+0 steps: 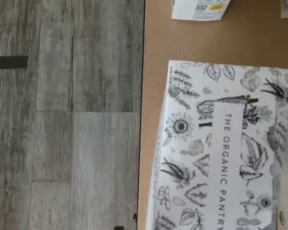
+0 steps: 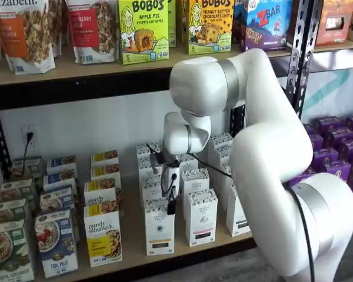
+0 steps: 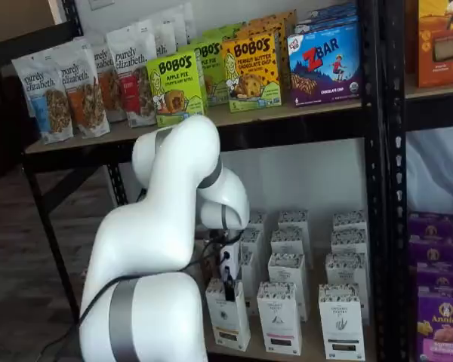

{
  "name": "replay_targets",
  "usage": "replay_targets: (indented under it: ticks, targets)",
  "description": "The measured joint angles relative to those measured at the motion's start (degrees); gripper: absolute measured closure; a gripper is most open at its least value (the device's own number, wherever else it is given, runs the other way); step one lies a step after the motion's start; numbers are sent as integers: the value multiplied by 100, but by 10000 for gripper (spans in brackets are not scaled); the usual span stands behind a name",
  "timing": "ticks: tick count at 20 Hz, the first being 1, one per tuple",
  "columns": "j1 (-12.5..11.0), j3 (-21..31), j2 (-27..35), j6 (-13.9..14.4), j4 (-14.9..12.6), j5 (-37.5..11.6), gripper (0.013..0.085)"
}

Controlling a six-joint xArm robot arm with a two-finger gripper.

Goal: Pick up the white box with a yellow strip in the middle, on the bottom shelf, the fourth box from the left

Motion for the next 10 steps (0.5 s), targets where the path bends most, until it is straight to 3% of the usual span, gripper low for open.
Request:
replay_targets:
  ticks: [10]
  targets:
    - [58, -149, 207, 259, -246, -56, 130]
